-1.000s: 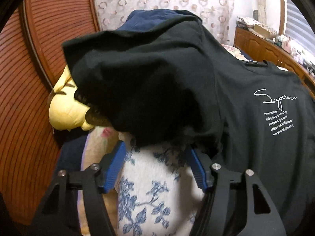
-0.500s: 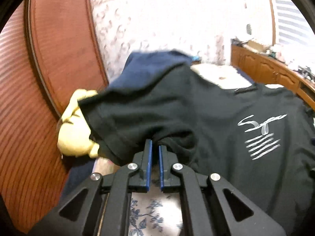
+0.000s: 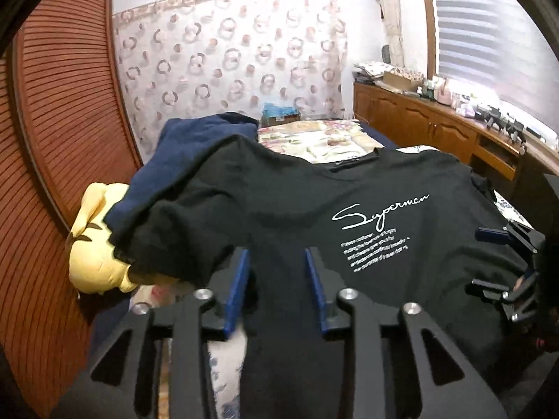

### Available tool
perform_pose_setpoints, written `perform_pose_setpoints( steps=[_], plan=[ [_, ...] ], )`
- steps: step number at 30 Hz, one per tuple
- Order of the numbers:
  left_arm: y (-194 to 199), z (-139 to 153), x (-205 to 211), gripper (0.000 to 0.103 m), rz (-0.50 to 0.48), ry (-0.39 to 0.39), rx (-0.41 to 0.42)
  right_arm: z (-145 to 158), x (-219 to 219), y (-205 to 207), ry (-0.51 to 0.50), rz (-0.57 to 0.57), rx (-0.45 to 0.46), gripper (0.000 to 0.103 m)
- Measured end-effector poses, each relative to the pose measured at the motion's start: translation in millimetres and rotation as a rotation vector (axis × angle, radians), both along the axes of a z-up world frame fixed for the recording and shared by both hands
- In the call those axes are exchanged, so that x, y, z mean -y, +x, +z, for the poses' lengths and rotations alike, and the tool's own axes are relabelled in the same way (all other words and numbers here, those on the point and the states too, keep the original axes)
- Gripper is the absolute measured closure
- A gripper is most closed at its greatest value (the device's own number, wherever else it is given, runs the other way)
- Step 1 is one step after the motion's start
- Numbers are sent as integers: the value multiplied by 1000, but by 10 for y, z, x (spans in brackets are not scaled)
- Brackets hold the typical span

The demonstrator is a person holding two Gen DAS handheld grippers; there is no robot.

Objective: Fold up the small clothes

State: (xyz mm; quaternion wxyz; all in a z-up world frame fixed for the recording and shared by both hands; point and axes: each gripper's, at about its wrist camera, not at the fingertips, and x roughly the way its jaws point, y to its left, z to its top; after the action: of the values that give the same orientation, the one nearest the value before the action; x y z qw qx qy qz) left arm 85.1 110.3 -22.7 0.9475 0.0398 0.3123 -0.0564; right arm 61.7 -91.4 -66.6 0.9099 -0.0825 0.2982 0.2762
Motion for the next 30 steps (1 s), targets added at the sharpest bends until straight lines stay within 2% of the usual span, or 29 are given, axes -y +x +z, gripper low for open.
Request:
perform_pose_setpoints(
  steps=[3, 9, 13, 15, 23, 24, 25, 27, 30],
  plan=[
    [-54, -23, -203, 42, 39, -22, 0, 0, -14, 20, -15, 7, -9, 8],
    [34, -112, -693, 42, 142, -67, 2, 121, -47, 125, -33, 29, 0, 8],
    [274, -166, -1066, 42, 211, -115, 16, 255, -77, 254, -24, 49, 12, 8],
    [382, -203, -1183, 42, 229, -112, 20, 315, -114, 332, -20, 61, 18, 8],
    [893, -476, -1493, 63, 259, -92, -55, 395, -229, 637, 2, 85, -3, 8],
    [907, -485, -1503, 80, 257, -106, -54, 392, -243, 668, 2, 86, -4, 8],
    [895, -471, -1482, 89, 260, -103, -46, 386, -250, 685, 2, 88, -6, 8],
    [837, -396, -1402, 97, 258, -66, -15, 359, -260, 734, 4, 93, -16, 8],
    [752, -236, -1244, 101, 229, -35, 15, 313, -284, 788, -2, 101, -29, 8]
  ],
)
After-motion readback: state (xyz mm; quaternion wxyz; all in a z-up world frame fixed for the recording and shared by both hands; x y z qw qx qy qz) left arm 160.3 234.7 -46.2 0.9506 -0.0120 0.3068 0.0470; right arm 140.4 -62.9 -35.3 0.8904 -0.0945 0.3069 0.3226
